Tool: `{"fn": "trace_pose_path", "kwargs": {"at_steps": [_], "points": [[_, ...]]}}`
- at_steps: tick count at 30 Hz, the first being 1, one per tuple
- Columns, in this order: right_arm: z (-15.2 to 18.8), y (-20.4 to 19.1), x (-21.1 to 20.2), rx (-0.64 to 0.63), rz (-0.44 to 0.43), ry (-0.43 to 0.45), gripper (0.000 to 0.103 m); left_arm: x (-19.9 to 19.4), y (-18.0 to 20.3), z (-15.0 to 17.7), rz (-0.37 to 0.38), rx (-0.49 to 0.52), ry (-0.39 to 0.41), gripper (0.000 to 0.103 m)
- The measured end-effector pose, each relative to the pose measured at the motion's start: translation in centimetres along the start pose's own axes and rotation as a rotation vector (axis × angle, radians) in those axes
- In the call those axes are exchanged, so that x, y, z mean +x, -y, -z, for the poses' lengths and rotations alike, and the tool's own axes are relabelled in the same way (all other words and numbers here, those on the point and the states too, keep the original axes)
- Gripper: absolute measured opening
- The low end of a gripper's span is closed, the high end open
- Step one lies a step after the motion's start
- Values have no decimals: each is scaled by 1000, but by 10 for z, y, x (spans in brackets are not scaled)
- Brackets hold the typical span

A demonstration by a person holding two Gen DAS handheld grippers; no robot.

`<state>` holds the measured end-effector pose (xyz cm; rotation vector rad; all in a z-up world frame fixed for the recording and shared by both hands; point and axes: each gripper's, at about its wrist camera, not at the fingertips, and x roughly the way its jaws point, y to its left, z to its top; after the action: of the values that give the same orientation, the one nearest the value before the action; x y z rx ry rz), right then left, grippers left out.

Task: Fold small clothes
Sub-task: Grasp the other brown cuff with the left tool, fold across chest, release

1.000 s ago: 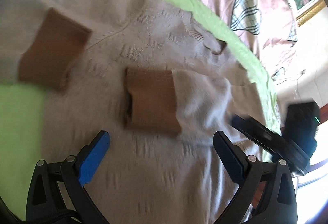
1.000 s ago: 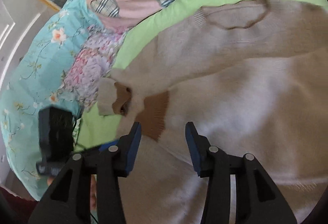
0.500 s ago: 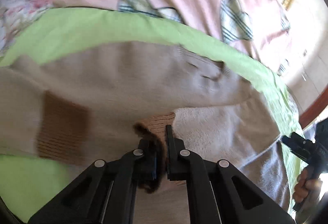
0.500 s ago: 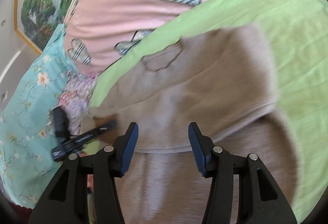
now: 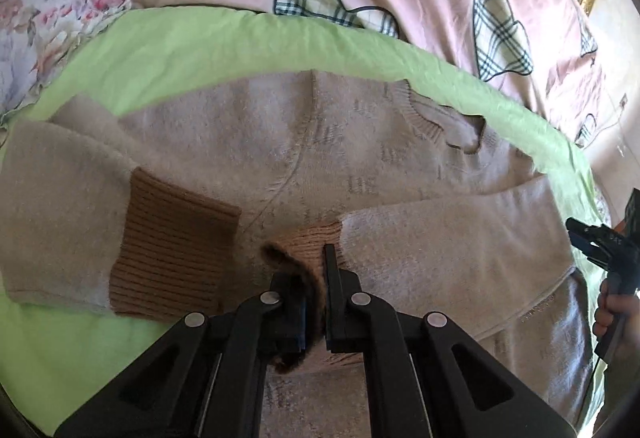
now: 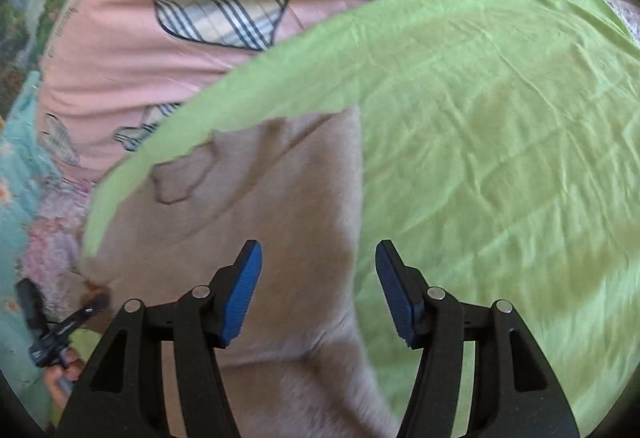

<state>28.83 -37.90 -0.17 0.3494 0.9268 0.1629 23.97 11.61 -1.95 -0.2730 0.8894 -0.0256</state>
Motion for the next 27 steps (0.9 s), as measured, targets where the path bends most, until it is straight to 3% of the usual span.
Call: {"fn": "trace_pose_path", "kwargs": {"at_steps": [3, 5, 6, 9, 12, 16, 18, 22, 25, 27], "points": [[-3, 0, 24, -28, 27, -65, 60, 5, -4, 0, 1, -12, -13, 4], [-4, -5, 28, -74, 17, -81, 18, 3, 2, -1, -8, 14, -3, 4], [-4, -7, 27, -79, 12, -74, 11, 1, 6, -1, -14, 32, 9, 4], [-7, -8, 15, -92, 38, -20, 11, 5, 14, -5, -48, 64, 16, 4], [-4, -3, 25, -66, 58, -57, 13, 17, 8, -1, -91, 66, -17, 8], [0, 0, 9, -19, 59, -39, 46, 3, -9, 13, -84, 43, -24, 16], [6, -1, -12, 2, 20, 11, 54, -14, -16, 21, -93, 34, -6, 16], [26, -15, -33, -9, -51, 27, 56, -41, -27, 35, -109, 37, 24, 16], [51, -31, -37, -14, -124, -18, 56, -51, -29, 38, -114, 62, 38, 18], [67, -43, -36, -20, -158, -50, 56, -53, -29, 36, -128, 76, 40, 26]]}}
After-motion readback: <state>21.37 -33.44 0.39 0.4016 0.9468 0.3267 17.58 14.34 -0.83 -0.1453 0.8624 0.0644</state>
